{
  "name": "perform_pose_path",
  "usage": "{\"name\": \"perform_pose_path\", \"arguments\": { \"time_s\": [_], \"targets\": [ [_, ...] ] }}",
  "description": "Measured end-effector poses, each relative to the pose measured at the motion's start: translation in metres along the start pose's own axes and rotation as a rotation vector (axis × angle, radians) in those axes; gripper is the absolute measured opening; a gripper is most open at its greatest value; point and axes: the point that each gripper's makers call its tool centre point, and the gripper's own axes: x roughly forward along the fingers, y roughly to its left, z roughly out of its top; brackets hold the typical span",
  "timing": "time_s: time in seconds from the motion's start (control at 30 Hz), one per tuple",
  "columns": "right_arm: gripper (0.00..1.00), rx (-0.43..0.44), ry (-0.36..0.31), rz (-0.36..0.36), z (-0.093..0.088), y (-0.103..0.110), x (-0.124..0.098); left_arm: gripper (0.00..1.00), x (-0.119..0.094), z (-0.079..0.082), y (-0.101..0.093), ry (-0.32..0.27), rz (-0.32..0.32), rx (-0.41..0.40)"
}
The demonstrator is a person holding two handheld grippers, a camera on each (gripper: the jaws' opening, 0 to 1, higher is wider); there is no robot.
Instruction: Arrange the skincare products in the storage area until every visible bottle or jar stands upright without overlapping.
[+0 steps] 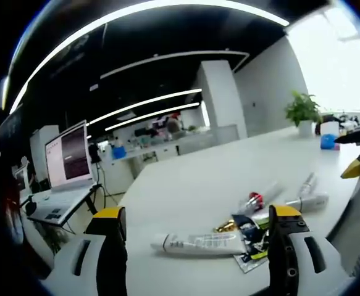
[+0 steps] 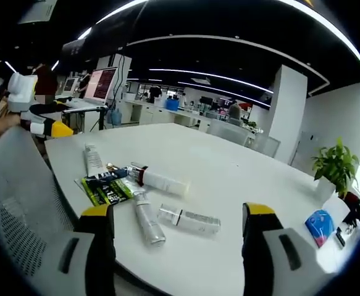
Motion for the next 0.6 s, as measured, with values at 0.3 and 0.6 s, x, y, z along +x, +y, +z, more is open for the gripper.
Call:
{"name": "perform_pose_path", "arguments": {
  "time_s": [0.3,0.6],
  "targets": [
    [0.93,0.001,-0.002,0.003,0.0005,0.0006,0.0007,0.97,0.0008,-0.0019,0.0012,0.005,0.0,-0.013],
    [1.0,0.02,0.008,-0.016,-0.0022,-0.0035,0.0005,0.97,0.0006,-0.003,-0.0015,0.012,-0.008,-0.015]
  ]
}}
